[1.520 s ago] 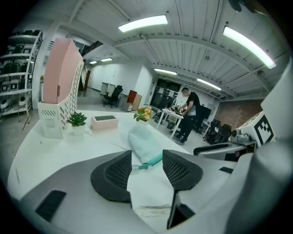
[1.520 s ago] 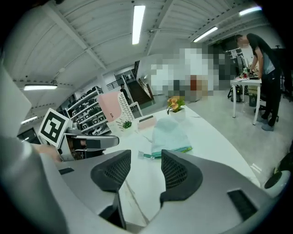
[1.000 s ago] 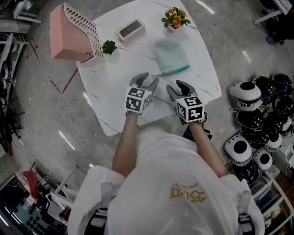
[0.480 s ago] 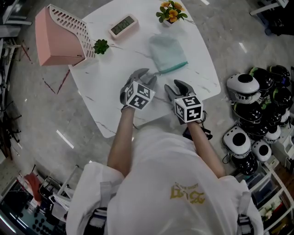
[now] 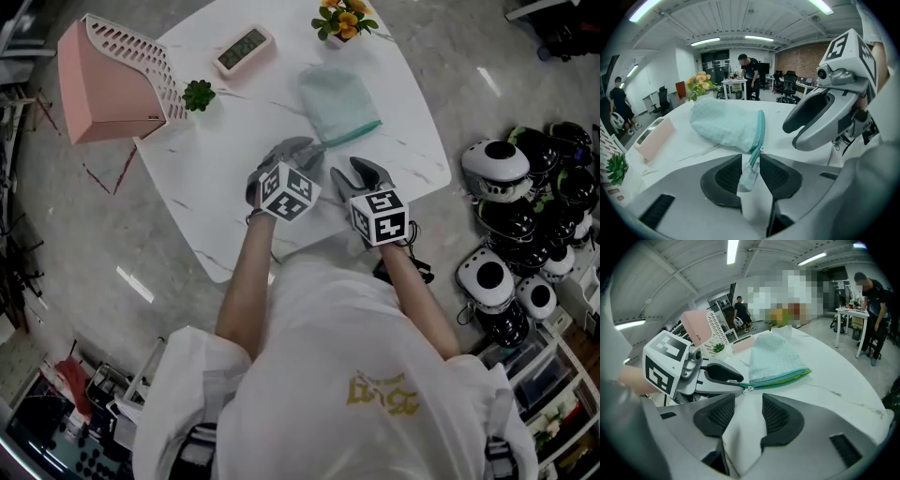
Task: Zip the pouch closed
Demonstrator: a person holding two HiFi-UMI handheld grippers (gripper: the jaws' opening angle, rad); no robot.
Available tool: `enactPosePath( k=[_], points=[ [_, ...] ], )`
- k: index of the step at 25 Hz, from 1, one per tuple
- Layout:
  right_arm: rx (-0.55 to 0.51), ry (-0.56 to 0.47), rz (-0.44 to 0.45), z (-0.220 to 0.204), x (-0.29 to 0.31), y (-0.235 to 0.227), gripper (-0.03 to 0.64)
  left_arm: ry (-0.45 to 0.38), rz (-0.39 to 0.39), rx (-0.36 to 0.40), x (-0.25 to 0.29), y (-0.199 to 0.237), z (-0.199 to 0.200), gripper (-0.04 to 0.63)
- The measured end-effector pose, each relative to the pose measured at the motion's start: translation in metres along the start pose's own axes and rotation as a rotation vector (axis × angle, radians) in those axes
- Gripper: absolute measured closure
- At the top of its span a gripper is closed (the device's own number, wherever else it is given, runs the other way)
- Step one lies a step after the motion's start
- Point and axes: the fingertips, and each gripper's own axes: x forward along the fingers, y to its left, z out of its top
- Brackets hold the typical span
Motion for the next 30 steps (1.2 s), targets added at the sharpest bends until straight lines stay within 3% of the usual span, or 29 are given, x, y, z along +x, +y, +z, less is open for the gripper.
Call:
enactPosePath(
  k=[8,22,30],
  points=[
    [-0.05,0.023,-0.014,-0.002,0.008,0.0,0.453,-0.004,-0.038,0.001,0.001,-0.011,0.001,0.55],
    [-0.155,0.116,-0.058,-0.015,0.03,0.003,0.482,-0.049,-0.206,-0.025,-0.004,-0.03,0.002,0.558],
    [-0.178,0.091,-0.139,-0.01,0.026,-0.004,0.526,-0.058,-0.226,-0.028,-0.004,-0.034,0.009,0.558]
  ],
)
